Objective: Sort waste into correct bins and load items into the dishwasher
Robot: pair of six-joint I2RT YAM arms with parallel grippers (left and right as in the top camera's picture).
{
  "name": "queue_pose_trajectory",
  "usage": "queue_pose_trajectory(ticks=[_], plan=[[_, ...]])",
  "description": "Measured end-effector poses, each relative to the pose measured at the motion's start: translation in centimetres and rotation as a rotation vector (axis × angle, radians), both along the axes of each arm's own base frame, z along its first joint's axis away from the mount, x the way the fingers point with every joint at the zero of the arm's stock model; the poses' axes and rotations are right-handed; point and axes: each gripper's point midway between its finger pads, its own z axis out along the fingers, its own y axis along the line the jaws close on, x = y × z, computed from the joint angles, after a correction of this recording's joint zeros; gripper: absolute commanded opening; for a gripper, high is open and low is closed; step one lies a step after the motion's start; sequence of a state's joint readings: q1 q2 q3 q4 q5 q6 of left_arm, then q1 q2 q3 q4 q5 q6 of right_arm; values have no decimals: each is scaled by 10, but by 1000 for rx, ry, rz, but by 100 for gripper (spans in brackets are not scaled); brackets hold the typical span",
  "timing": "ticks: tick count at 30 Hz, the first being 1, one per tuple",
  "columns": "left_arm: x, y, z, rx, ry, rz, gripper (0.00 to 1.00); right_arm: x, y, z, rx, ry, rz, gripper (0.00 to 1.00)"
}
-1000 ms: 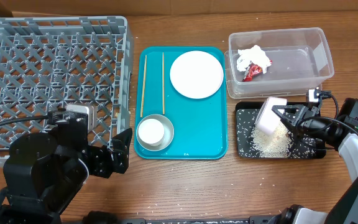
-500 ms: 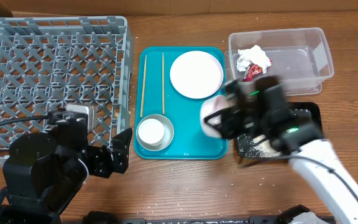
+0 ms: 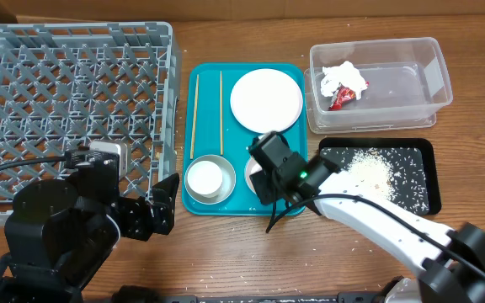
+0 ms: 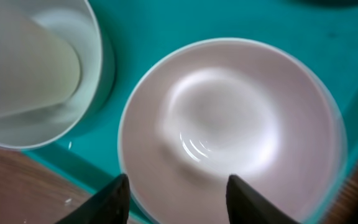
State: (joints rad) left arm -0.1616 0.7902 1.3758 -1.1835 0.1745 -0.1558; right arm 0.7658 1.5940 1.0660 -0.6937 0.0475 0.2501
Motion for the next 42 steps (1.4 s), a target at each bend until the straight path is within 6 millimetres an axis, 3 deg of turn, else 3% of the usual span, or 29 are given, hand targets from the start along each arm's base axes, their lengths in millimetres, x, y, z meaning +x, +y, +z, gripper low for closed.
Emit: queue_pose_trajectory(ticks=[6, 10, 14, 16, 18, 19, 21, 22, 25, 28, 30, 31, 32, 36, 42], plan=[[0, 0, 0, 0, -1, 0, 100, 14, -1, 126, 153, -158, -53, 71], [0, 0, 0, 0, 0, 0, 100, 18, -39, 194, 279, -267, -188, 84], [0, -2, 1, -17, 3, -5, 100, 19, -91, 219, 334, -305, -370, 99], [-1, -5, 2, -44, 5, -9, 100, 18, -109, 225, 347, -312, -434, 100], [4, -10, 11, -95, -21, -7, 100, 13, -126, 227, 348, -312, -488, 100], [5, -14, 15, -116, -29, -19, 95, 11, -129, 227, 346, -307, -500, 100], [6, -21, 18, -152, -28, -48, 81, 8, -130, 224, 341, -289, -505, 90], [6, -26, 13, -173, 10, -68, 80, 8, -128, 223, 349, -280, -497, 90], [6, -22, -25, -144, 205, -17, 73, 5, -112, 222, 397, -233, -435, 86], [13, -7, -63, -79, 386, 96, 66, 5, -94, 214, 434, -162, -364, 70], [20, 0, -80, -43, 465, 147, 72, 6, -81, 208, 451, -120, -311, 62], [23, 2, -86, -34, 487, 167, 93, 7, -72, 202, 456, -87, -275, 61], [26, 4, -89, -28, 496, 187, 100, 6, -61, 195, 458, -49, -240, 59], [31, 11, -80, -25, 466, 237, 100, 2, -5, 149, 414, 94, -97, 57], [30, 14, -32, -57, 336, 248, 100, 2, 63, 71, 317, 194, 28, 56]])
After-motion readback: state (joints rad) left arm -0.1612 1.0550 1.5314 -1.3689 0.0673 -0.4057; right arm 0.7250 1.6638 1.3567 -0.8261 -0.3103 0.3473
